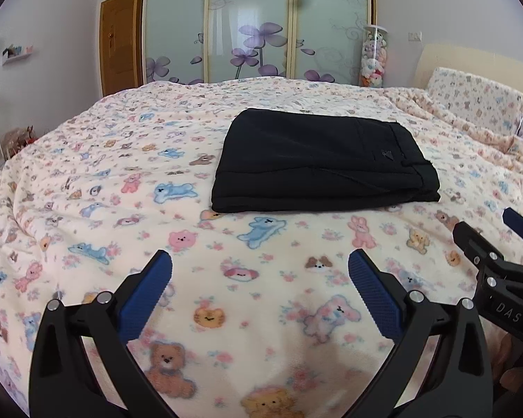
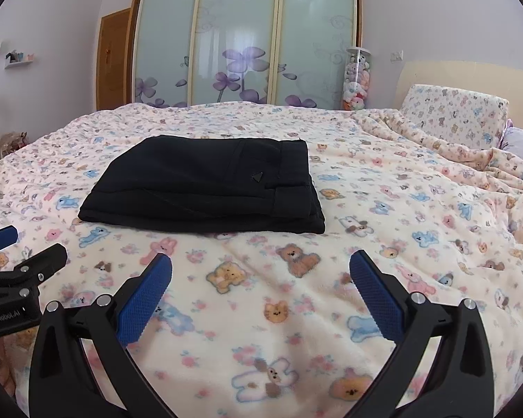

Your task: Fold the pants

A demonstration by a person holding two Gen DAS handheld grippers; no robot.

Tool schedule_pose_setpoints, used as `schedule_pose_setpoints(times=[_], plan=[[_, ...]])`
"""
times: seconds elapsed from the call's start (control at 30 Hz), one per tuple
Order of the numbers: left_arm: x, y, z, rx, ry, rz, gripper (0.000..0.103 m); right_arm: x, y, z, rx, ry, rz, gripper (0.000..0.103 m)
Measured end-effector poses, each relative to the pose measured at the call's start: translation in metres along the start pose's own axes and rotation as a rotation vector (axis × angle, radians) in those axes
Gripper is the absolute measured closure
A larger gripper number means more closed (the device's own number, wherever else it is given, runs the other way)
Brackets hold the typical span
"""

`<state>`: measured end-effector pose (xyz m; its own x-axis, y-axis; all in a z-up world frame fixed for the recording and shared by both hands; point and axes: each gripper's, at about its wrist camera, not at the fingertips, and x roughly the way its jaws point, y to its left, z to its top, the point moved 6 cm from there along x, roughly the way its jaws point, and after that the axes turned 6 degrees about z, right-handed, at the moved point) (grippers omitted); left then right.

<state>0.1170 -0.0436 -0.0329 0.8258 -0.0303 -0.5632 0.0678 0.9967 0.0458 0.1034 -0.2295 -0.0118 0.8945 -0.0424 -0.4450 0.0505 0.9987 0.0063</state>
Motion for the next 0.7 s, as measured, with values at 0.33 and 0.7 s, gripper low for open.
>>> schedule_pose_setpoints(times=[0.33, 0.7], plan=[[0.0004, -0.0042, -0.0004, 0.013, 0.005, 0.008, 0.002, 0.0027, -0.0007, -0.0021, 0.003, 0.012, 0.002, 0.001], [0.0032, -0.0059, -0.0026, 0.019, 0.010, 0.015, 0.002, 0.0033, 0.0001, -0.0027, 0.005, 0.015, 0.002, 0.001]])
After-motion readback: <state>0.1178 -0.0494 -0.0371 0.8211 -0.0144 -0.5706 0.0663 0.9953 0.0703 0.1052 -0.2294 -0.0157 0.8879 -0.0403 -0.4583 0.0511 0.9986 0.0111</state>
